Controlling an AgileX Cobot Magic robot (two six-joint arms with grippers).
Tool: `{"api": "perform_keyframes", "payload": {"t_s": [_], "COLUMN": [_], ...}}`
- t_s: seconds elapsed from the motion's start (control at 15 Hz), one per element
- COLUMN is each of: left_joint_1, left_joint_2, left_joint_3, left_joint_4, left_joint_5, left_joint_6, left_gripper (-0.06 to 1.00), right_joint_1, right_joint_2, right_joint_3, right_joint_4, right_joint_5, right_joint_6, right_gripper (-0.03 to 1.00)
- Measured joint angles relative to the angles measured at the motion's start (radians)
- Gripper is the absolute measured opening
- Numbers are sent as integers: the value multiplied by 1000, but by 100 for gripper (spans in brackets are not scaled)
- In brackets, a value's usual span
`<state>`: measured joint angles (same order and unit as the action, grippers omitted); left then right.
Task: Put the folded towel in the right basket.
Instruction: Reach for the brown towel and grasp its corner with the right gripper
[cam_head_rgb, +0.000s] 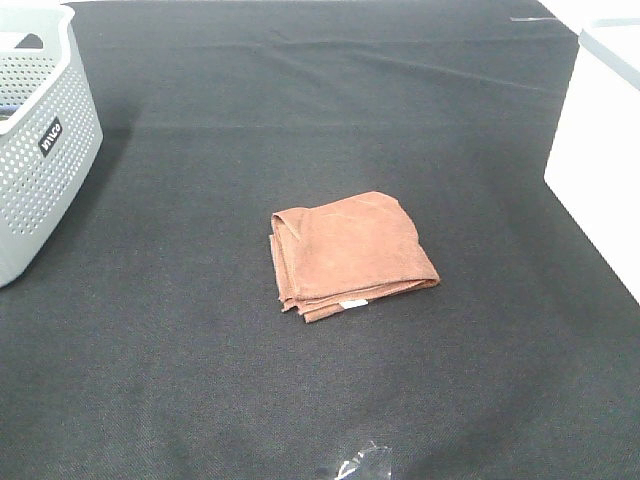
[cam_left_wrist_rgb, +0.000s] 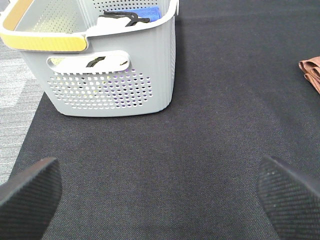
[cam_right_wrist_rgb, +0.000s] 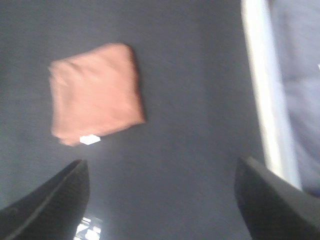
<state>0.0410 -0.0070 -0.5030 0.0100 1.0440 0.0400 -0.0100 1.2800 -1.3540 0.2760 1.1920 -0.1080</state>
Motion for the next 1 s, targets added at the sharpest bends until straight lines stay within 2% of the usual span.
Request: {"api": "perform_keyframes", "payload": {"t_s": [0.13,0.33,0.47,0.67,1.0], "left_joint_1": [0,0,0,0,0], "left_joint_2": [0,0,0,0,0], "left_joint_3": [0,0,0,0,0], "left_joint_4": [0,0,0,0,0], "left_joint_5": [0,0,0,0,0], "left_joint_6": [0,0,0,0,0], "left_gripper": [99,99,99,99,99], "right_joint_1": [7,158,235,242,242], "right_joint_2": [98,320,509,764,960], "right_joint_3": [-39,-45,-70,-173,-314], "right_joint_4": [131,164,179,177,193], "right_joint_5": [-26,-159,-189,-171,-141], "right_joint_6": [-60,-77,-87,-137,-157], "right_gripper": [78,78,78,77,77]}}
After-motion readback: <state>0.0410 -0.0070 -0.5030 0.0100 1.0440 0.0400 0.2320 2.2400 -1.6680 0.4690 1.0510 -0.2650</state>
